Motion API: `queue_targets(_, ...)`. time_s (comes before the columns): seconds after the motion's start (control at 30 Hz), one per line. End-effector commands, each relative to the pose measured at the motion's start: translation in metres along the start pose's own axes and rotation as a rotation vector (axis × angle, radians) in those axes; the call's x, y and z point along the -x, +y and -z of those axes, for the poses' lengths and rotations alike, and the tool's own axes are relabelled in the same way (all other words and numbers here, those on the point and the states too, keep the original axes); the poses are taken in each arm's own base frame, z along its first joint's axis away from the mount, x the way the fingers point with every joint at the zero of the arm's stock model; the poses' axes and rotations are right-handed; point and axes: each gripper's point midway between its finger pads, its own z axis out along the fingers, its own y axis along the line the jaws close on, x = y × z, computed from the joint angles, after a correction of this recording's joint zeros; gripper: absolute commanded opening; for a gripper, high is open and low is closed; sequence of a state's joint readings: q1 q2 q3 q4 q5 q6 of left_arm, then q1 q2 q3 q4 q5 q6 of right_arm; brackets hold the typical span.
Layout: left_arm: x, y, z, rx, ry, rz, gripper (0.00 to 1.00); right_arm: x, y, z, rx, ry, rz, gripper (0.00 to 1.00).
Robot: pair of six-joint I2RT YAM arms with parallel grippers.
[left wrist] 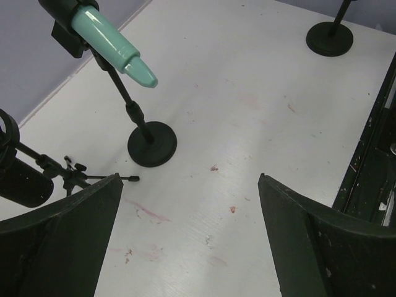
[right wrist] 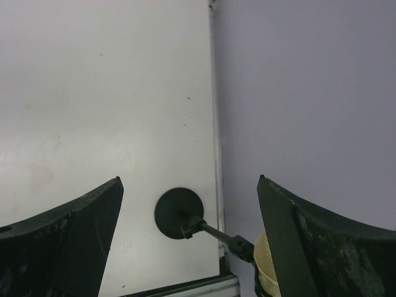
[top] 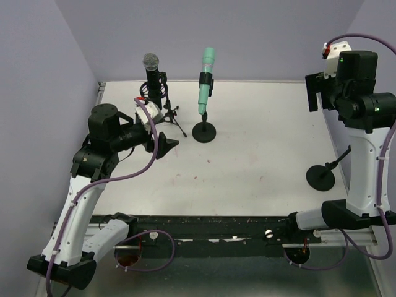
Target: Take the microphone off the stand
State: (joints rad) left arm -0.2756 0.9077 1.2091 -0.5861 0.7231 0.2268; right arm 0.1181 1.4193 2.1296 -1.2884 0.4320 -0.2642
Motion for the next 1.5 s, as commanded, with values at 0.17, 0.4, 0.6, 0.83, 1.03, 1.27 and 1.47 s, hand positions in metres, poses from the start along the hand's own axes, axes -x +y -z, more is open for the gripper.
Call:
queue_targets(0.17, 0.071, 0.038, -0.021, 0.116, -0.178, 0.154, 0.99, 0.041, 0.110, 0.004, 0.613, -0.146, -0.030, 0.95)
queue_targets(0.4, 0.113, 0.074, -0.078, 0.209, -0.249, 0.441, 0.99, 0.084, 0.144, -0.026, 0.727, -0.253, -0.165, 0.94)
queue_targets(0.6, 0.103, 0.099, -0.133, 0.365, -0.155, 0.513, 0.99, 0.089, 0.179, -0.050, 0.841, -0.244, -0.244, 0.91)
queue_targets(0.83, 0.074, 0.124, -0.165, 0.502, -0.066, 0.514, 0.99, 0.097, 0.173, -0.047, 0.825, -0.261, -0.297, 0.91)
queue_targets(1.03, 0.050, 0.134, -0.185, 0.516, -0.001, 0.462, 0.96, 0.093, 0.170, -0.051, 0.791, -0.249, -0.316, 0.91)
queue_targets(1.27, 0.040, 0.130, -0.198, 0.458, 0.045, 0.402, 0.86, 0.089, 0.172, -0.054, 0.786, -0.237, -0.320, 0.91)
queue_targets(1.47, 0.031, 0.121, -0.206, 0.390, 0.076, 0.380, 0.64, 0.085, 0.173, -0.056, 0.784, -0.227, -0.317, 0.91)
